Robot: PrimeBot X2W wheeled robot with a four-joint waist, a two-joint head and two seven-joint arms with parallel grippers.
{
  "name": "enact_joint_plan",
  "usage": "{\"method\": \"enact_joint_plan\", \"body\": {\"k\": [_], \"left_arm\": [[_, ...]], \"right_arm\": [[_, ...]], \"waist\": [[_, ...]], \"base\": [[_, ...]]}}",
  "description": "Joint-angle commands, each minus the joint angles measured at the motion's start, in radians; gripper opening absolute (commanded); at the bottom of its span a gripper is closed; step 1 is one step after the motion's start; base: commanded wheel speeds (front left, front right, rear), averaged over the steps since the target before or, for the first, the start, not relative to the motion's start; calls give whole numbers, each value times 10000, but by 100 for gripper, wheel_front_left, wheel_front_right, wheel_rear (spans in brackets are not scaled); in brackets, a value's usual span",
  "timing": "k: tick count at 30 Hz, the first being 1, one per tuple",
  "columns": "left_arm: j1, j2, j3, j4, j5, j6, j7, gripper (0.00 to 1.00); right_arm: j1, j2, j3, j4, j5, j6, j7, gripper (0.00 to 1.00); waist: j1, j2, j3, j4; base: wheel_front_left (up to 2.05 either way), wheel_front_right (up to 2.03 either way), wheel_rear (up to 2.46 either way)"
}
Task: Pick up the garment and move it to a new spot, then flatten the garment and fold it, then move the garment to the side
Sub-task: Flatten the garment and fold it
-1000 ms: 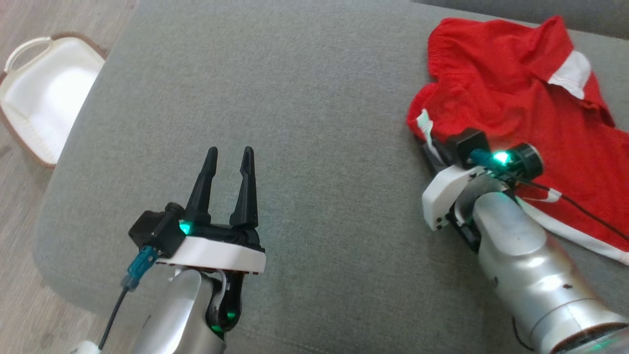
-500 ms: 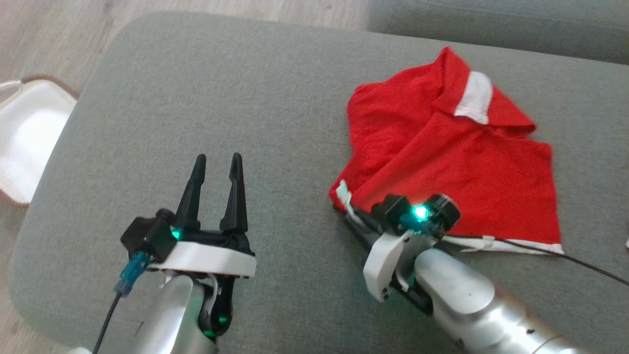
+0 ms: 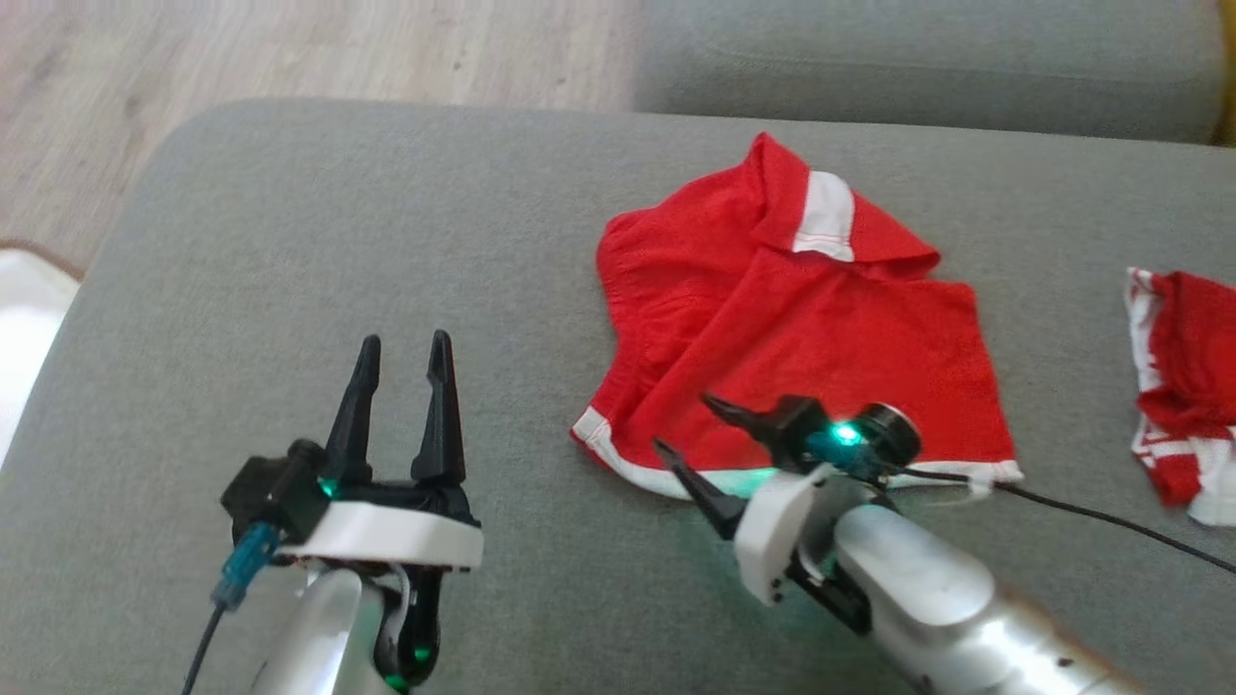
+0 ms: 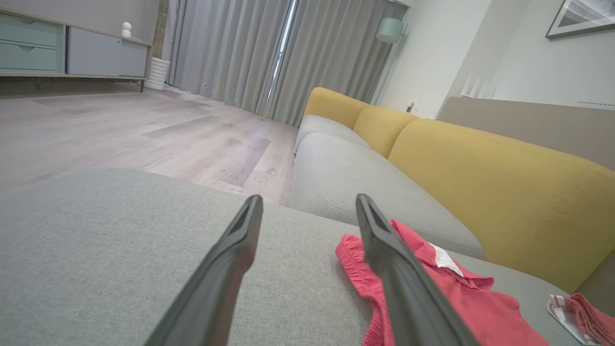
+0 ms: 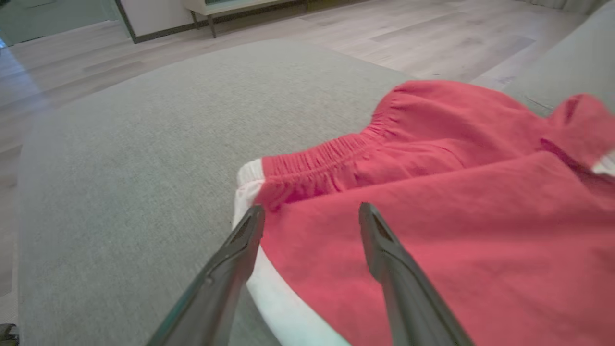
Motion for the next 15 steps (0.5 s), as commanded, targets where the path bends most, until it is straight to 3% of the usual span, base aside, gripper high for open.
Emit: {"method": "enact_joint_plan", "body": {"k": [1, 6, 10, 12, 15], "left_arm": [[-104, 72, 409, -363, 126, -46, -78, 100], [56, 75, 526, -458, 201, -60, -78, 100], [141, 74, 639, -571, 231, -53, -78, 100], [162, 74, 679, -601, 225, -45, -78, 100], [223, 74, 776, -696, 213, -31, -78, 100]], "right_arm": [[202, -193, -215, -292, 95, 65, -121, 100], [629, -867, -1294, -655, 225, 65, -239, 100], [1065, -1272, -2892, -1013, 297, 65, -399, 100], [1183, -1320, -3341, -1139, 244, 65, -448, 100], [1597, -1308, -4791, -1663, -79, 65, -578, 100]], "waist": [[1, -1, -233, -314], [1, -1, -369, -736], [1, -1, -366, -1010], [1, -1, -352, -1083], [1, -1, -299, -1286]], "base": [[0, 0, 0], [0, 0, 0], [0, 0, 0], [0, 0, 0], [0, 0, 0]]}}
